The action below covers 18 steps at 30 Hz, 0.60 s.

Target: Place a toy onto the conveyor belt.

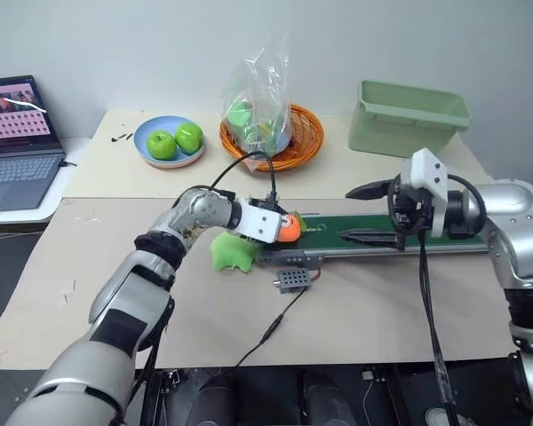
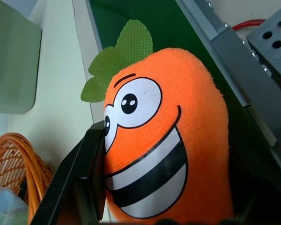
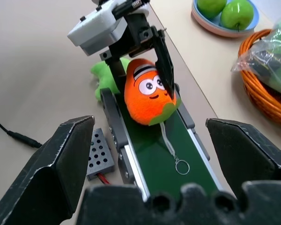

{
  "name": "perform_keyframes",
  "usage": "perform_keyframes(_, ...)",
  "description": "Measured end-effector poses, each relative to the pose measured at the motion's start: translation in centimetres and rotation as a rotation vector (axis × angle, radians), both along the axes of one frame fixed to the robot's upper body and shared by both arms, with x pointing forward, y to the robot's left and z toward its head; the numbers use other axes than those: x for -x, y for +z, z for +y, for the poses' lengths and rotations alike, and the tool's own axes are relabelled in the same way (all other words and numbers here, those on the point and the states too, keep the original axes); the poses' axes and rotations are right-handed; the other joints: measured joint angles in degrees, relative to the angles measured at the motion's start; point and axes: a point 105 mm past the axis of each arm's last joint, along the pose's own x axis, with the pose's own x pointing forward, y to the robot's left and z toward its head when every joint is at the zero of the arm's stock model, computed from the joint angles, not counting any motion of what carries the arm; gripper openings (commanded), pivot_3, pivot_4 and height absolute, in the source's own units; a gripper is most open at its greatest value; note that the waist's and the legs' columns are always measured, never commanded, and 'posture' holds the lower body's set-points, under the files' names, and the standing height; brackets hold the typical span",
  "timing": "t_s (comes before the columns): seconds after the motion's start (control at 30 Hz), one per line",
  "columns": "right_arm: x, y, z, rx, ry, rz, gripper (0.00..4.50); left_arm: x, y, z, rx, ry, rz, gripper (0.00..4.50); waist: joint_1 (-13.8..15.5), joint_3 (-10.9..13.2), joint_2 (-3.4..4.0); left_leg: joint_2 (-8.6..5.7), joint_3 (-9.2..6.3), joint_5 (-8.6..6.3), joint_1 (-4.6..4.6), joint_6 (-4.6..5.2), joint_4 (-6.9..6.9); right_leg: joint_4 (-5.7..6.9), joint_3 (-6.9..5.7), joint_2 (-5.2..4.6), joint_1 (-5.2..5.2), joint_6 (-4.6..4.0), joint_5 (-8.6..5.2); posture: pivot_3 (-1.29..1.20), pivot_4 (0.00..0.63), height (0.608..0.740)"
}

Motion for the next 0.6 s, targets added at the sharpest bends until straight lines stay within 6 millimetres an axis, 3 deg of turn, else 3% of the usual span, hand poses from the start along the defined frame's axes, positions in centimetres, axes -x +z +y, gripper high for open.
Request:
perform_keyframes(0.07, 0.0, 0.1, -0.1, 0.003, -0.003, -0.003, 4.50, 0.0, 0.0, -0.3, 0.002, -0.008, -0.004, 2.97, 0.0, 0.0, 0.00, 0.00, 0.00, 0.00, 0.00, 0.00, 0.00, 0.00, 0.00, 0.00, 0.00, 0.00, 0.00, 0.00, 0.150, 0.740)
perform_keyframes(0.17, 0.0, 0.1, -0.1, 0.005, -0.006, -0.004, 4.50, -0.1, 0.1, -0.5, 0.011, -0.007, 0.002, 3.63, -0.1, 0.0, 0.00, 0.01, 0.00, 0.00, 0.00, 0.00, 0.00, 0.00, 0.00, 0.01, 0.00, 0.00, 0.00, 0.00, 0.150, 0.740)
perform_keyframes(0.23, 0.0, 0.1, -0.1, 0.006, -0.006, -0.004, 4.50, -0.1, 0.4, -0.6, 0.013, -0.008, -0.001, 4.38, -0.2, 0.0, 0.00, 0.00, 0.00, 0.00, 0.00, 0.00, 0.00, 0.00, 0.00, 0.00, 0.00, 0.00, 0.00, 0.00, 0.150, 0.740)
perform_keyframes(0.6, -0.4, 0.5, -0.2, 0.005, -0.011, -0.014, 4.50, -0.5, 1.5, -0.2, 0.087, 0.031, 0.082, 4.45, -0.2, 0.0, 0.00, 0.00, -0.01, 0.00, -0.02, 0.00, 0.00, 0.00, -0.01, 0.00, -0.01, 0.00, 0.00, 0.00, 0.150, 0.740)
